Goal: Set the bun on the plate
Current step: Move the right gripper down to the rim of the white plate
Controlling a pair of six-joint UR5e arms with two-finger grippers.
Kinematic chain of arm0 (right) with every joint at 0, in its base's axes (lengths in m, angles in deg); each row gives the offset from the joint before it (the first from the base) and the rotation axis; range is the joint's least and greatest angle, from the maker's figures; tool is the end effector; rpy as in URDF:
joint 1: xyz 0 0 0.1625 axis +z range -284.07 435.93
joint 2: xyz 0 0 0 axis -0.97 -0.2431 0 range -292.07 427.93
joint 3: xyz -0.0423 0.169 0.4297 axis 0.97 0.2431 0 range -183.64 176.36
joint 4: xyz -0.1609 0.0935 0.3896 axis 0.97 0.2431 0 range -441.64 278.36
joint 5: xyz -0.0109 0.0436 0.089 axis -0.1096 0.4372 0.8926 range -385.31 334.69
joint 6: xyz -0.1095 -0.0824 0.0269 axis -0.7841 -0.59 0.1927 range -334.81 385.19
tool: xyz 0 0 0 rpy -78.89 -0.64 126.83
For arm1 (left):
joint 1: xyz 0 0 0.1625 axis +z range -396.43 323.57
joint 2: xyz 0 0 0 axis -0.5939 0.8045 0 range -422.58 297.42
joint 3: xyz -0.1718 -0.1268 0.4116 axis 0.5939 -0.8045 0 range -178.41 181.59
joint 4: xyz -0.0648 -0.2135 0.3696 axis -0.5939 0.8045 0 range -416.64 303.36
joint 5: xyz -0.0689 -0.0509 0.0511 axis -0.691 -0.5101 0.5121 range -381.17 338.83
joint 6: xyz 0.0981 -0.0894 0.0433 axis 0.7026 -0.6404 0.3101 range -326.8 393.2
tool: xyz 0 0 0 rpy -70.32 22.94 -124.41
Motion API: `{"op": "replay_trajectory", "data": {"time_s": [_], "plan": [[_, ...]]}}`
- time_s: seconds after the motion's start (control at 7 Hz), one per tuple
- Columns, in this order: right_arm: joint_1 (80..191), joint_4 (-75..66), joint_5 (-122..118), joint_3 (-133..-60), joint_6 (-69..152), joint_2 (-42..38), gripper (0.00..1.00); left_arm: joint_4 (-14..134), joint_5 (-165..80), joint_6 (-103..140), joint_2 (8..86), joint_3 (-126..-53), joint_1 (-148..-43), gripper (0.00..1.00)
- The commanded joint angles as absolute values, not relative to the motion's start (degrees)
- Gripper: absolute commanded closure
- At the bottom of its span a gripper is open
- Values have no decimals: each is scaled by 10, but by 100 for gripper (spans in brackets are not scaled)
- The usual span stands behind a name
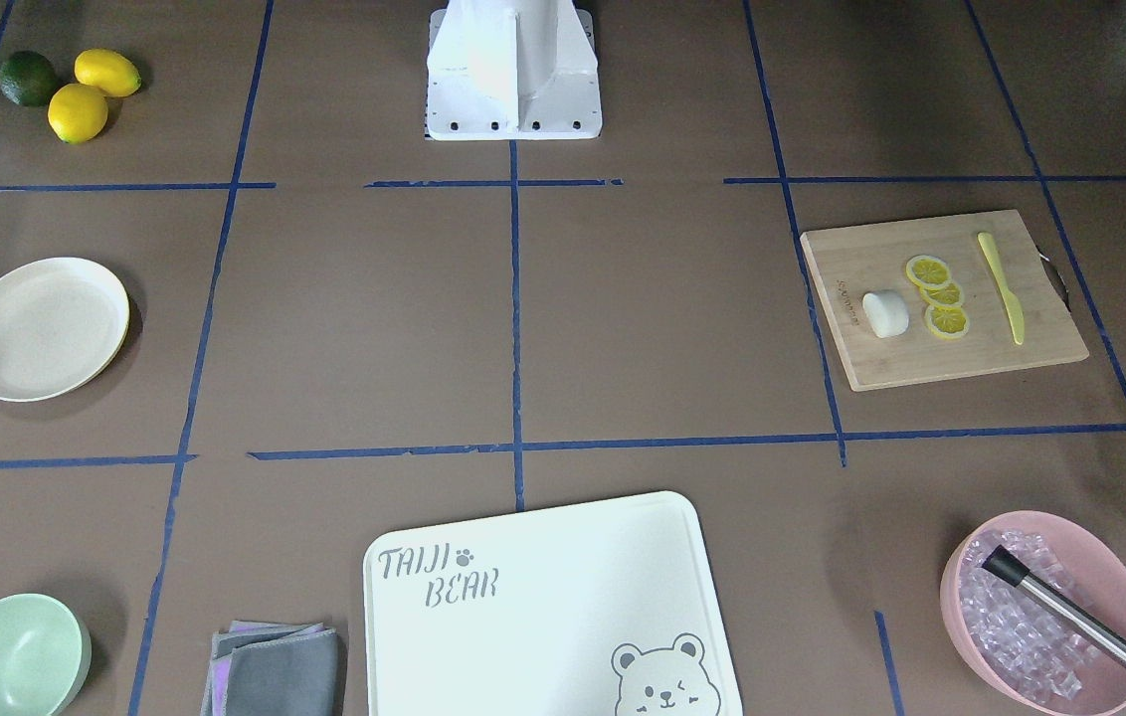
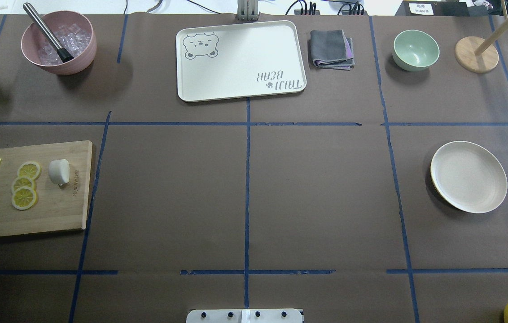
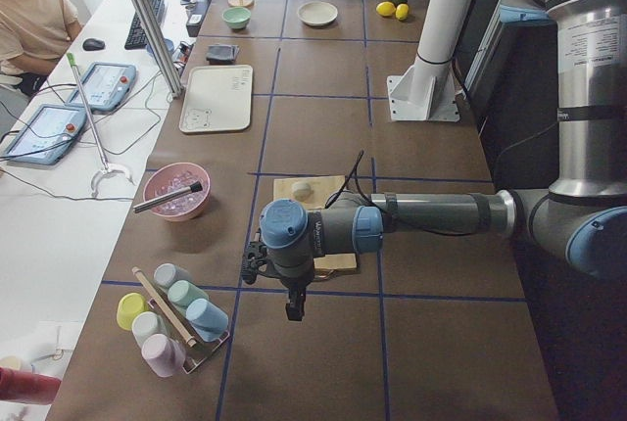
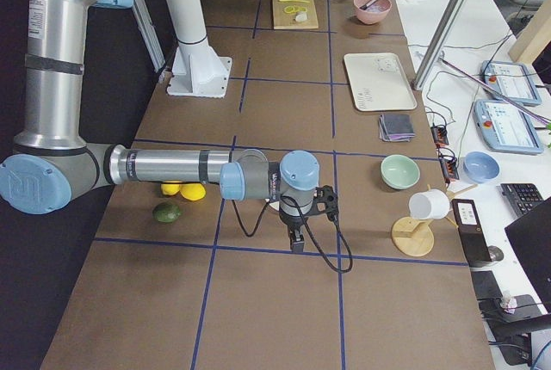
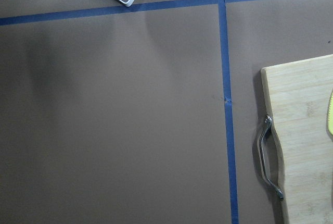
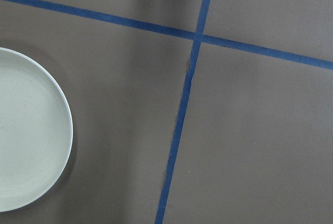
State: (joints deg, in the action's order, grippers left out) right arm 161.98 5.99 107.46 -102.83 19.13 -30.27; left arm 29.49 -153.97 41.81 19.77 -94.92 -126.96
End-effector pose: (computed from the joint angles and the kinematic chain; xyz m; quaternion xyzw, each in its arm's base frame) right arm 0.0073 -0.4516 0.7108 0.0340 -0.3639 -0.0918 0.9263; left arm -0.0424 -0.4389 0.7410 -0.0116 0.3666 0.0496 0.9290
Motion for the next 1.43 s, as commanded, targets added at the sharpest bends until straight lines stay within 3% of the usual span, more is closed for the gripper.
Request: {"op": "replay_trajectory", "data": {"time_s": [0.0,0.43,0.86,1.14,1.29], "plan": [[1619,60,1077,-1029,190,-302,0,294,-1540,418,198,-949,-1270,0],[1522,-78,1096,-1004,269,-303,0,295,-1540,418,198,-949,-1268,0],[1434,-381,1092,-880,517,-301,0,296,-1541,418,198,-949,-1268,0],[1389,-451,1076,-877,628,-298,2,296,-1541,418,198,-949,-1268,0],[1383,-451,1062,-875,627,-298,8,295,-1541,417,198,-949,-1268,0]]}}
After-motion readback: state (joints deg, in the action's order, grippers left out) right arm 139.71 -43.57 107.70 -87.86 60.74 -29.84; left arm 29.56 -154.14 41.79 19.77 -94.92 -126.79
